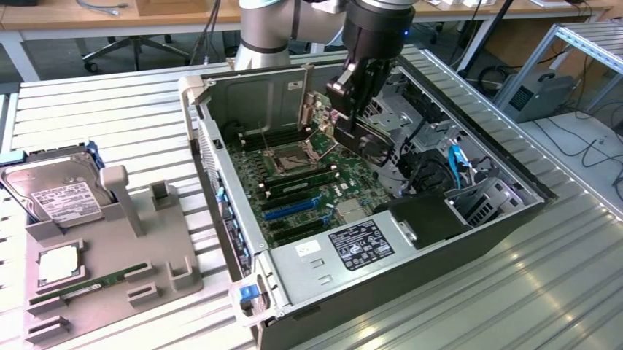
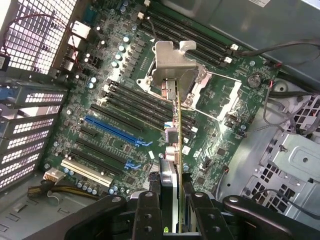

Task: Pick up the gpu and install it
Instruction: 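Insert the gpu into the slot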

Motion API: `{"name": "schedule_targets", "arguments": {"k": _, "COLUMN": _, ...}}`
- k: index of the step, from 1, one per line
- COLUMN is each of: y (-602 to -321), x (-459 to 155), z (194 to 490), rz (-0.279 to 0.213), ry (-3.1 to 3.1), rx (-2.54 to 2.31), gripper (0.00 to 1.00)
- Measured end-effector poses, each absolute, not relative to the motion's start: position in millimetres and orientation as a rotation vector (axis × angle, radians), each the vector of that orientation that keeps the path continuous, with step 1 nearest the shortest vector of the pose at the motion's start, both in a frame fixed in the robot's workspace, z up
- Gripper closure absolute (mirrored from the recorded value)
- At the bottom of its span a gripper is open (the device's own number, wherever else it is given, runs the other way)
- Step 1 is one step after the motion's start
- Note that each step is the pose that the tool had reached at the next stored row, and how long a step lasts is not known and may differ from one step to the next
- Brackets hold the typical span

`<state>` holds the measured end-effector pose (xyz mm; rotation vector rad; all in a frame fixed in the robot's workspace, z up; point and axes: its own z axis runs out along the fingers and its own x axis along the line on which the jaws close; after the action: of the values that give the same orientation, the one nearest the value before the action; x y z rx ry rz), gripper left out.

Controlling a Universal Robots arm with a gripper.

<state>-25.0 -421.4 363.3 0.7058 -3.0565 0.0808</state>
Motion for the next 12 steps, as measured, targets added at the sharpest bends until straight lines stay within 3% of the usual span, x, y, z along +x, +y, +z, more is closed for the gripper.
{"name": "schedule_targets", "arguments": {"k": 12, "y": -421.4, "x": -25.0, "z": 363.3, "rz": 0.081, "ry": -3.046, "rx": 0.752, "gripper": 0.73}}
